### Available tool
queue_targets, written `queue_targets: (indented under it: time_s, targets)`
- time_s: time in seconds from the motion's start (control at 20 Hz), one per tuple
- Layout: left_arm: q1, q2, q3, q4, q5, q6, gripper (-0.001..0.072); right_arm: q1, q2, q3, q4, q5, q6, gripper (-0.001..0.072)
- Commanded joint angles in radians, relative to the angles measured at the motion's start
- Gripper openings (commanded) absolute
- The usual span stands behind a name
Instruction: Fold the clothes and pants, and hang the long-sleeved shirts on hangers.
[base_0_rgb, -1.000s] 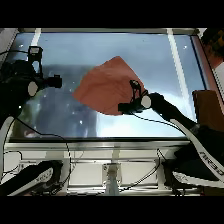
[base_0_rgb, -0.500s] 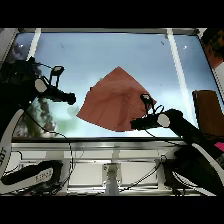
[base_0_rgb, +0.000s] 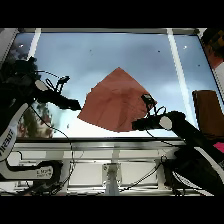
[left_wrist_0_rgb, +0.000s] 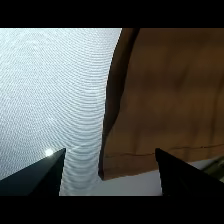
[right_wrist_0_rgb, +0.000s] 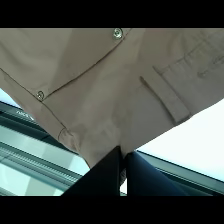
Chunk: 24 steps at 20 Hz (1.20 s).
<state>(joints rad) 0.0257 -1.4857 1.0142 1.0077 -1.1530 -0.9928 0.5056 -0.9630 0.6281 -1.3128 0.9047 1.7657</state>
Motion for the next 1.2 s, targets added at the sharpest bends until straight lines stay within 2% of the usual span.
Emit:
queue_targets:
  time_s: [0.0,0.15,0.3,0.4,0.55,0.65,0.7,0.75,0.85,0.9,1.05,1.15]
  targets:
    - [0.044,-0.046,-0.003,-0.066,-0.068,0.079,0.0642,0.000,0.002,-0.001,-0.002,-0.009,0.000,0.0017]
    - [0.044,-0.078,-0.003,-0.066,-0.134,0.120,0.0639,0.000,0.002,-0.001,-0.002,-0.011,0.000,0.0017]
    - [0.042,-0.108,-0.010,-0.066,-0.131,0.135,0.0635,0.000,0.002,-0.001,-0.001,-0.015,0.000,0.0017]
    - [0.042,-0.134,-0.010,-0.067,-0.128,0.137,0.0522,0.000,0.002,-0.001,0.000,-0.019,0.001,0.0017]
    - [0.042,-0.166,-0.010,-0.095,-0.124,0.137,0.0520,0.000,0.002,-0.001,0.003,-0.028,0.001,0.0017]
    - [0.032,-0.180,-0.010,-0.127,-0.124,0.138,0.0461,0.000,0.002,-0.001,0.003,-0.031,0.001,0.0017]
    - [0.024,-0.186,-0.010,-0.135,-0.124,0.138,0.0460,0.000,0.002,-0.001,0.003,-0.030,0.001,0.0017]
    - [0.014,-0.189,-0.010,-0.139,-0.124,0.138,0.0404,0.000,0.002,-0.001,0.003,-0.030,0.001,0.0017]
    - [-0.005,-0.190,-0.010,-0.151,-0.124,0.149,0.0208,0.000,0.002,0.000,0.005,-0.030,0.001,0.0017]
    - [-0.010,-0.190,-0.010,-0.166,-0.124,0.158,0.0019,0.000,0.003,0.000,0.005,-0.030,0.001,0.0018]
    - [-0.009,-0.175,-0.004,-0.255,-0.124,0.172,0.0017,0.000,0.010,0.028,0.002,-0.029,-0.008,0.0017]
    - [0.002,-0.136,0.020,-0.261,-0.124,0.171,0.0017,0.000,0.045,0.079,-0.019,-0.031,-0.007,0.0017]
